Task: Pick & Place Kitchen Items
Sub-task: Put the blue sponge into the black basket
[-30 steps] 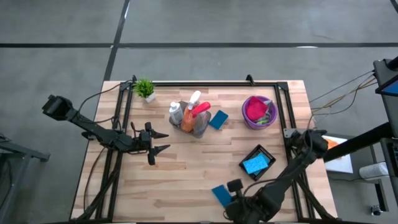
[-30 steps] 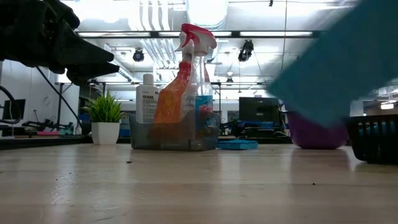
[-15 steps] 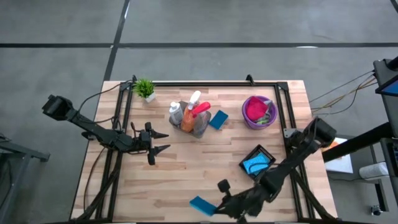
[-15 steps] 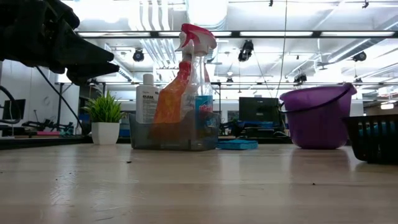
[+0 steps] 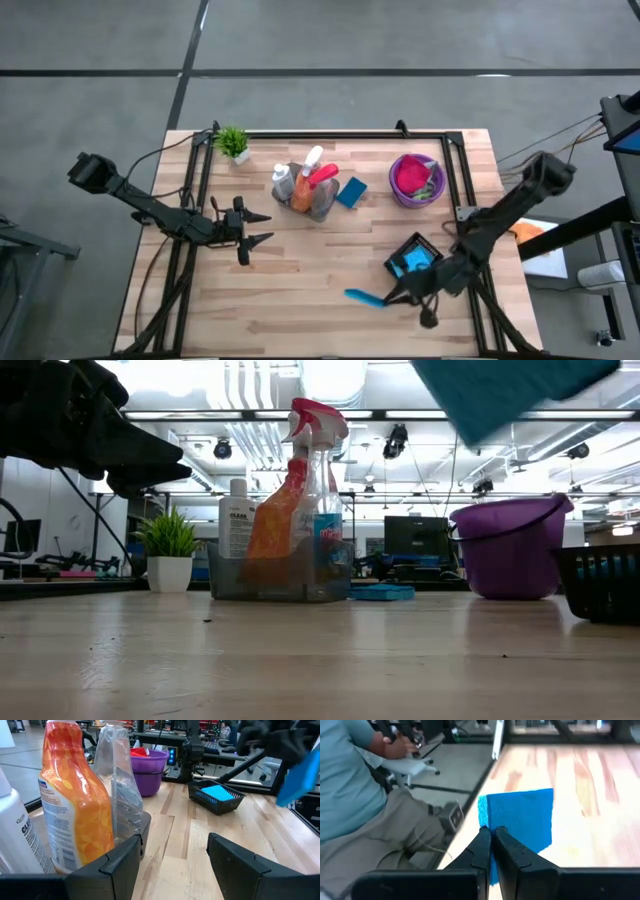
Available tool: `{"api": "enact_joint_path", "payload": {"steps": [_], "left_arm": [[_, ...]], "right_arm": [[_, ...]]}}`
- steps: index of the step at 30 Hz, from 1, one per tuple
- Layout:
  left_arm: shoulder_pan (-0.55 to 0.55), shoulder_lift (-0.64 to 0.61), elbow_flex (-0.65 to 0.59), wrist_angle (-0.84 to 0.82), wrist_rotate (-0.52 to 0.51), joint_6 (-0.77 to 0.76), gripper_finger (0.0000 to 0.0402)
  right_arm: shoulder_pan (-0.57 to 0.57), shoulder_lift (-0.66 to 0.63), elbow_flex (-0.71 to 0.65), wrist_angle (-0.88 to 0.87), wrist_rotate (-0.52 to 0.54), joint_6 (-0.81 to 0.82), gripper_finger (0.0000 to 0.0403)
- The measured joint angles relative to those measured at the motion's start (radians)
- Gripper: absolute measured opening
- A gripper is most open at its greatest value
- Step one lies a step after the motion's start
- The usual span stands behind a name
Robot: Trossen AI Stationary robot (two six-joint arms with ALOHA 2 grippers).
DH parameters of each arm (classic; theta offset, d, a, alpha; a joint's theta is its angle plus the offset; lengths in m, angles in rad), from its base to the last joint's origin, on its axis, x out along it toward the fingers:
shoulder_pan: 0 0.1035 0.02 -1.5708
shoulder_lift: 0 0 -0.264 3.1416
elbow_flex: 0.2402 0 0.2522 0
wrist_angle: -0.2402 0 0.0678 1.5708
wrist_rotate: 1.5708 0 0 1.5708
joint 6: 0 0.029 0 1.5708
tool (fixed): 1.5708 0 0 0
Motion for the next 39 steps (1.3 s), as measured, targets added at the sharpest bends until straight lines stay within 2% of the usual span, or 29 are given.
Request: {"api": "enact_joint_path", "payload": {"steps": [7, 11, 15, 20, 28, 32, 39], "left_arm": [[0.0, 0.0, 0.0, 0.0, 0.0, 0.0, 0.0231], [0.0, 0.0, 0.0, 0.0, 0.0, 0.0, 0.0231], [0.0, 0.0, 0.0, -0.002, -0.006, 0.0, 0.0231], [0.0, 0.0, 0.0, -0.008, -0.008, 0.0, 0.0231], [0.0, 0.0, 0.0, -0.012, -0.015, 0.0, 0.0231], [0.0, 0.0, 0.0, -0.012, -0.015, 0.0, 0.0231], [0.0, 0.0, 0.0, -0.012, -0.016, 0.0, 0.0231]], "right_arm": [[0.003, -0.235, -0.015, -0.332, 0.0, 0.147, 0.0018], [0.003, -0.324, 0.053, -0.594, 0.001, 0.256, 0.0018], [0.003, -0.346, 0.148, -0.878, 0.002, 0.375, 0.0018], [0.003, -0.302, 0.261, -1.124, 0.003, 0.484, 0.0018], [0.003, -0.167, 0.386, -1.404, -0.039, 0.638, 0.0018], [-0.001, -0.086, 0.389, -1.462, -0.07, 0.694, 0.0018], [-0.032, 0.075, 0.39, -1.466, -0.078, 0.746, 0.0018]]}}
